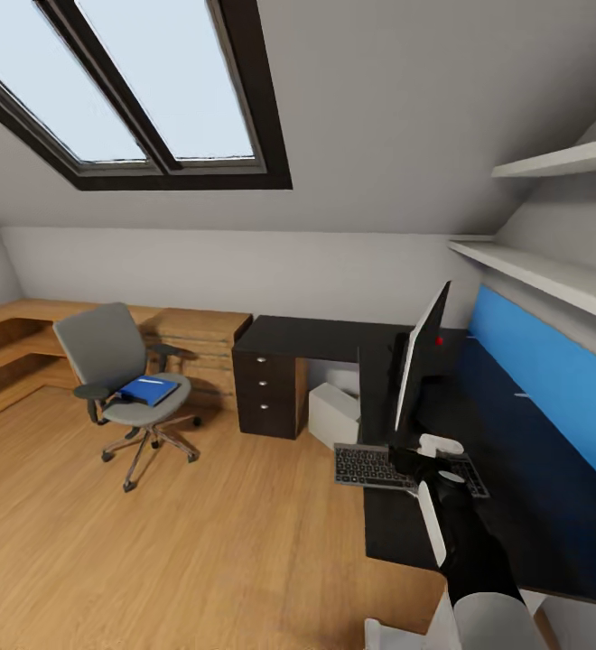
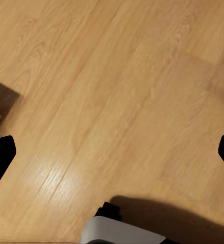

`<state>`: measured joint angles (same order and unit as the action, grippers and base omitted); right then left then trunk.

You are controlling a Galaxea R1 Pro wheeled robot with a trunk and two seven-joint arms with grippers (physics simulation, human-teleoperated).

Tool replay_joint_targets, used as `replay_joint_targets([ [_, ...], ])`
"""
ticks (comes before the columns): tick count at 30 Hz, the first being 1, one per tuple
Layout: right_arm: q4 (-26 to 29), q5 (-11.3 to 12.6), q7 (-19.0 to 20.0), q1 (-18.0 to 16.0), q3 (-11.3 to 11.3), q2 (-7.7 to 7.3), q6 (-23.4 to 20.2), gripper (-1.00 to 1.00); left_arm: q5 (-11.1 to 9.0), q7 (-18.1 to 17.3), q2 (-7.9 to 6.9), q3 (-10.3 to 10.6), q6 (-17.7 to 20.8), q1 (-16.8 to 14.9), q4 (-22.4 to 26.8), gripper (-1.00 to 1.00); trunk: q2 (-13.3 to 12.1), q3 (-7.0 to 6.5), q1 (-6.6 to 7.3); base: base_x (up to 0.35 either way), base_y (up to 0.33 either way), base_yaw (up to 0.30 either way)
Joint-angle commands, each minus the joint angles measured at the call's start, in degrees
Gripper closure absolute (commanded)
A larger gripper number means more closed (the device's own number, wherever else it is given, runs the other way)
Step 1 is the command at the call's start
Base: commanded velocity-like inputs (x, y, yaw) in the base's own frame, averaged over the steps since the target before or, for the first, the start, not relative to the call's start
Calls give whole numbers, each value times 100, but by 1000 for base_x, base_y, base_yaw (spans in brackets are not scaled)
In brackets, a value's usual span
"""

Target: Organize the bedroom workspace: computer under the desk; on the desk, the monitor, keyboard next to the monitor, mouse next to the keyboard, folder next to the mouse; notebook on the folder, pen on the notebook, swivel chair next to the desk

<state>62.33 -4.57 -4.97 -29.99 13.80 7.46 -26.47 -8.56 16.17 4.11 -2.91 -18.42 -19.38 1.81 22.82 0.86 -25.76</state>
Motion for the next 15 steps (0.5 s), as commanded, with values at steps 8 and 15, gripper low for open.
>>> replay_joint_targets([
  [8,-145,-51,11,-6,11,-65,225,-100,-19,-10,41,-4,-990,-4,25,-100,9,9,-2,-21,-76,0],
  [15,-516,-33,6,-9,24,-298,445,-100,-14,1,174,15,-1021,-4,726,-100,9,9,-2,-1,-3,0],
])
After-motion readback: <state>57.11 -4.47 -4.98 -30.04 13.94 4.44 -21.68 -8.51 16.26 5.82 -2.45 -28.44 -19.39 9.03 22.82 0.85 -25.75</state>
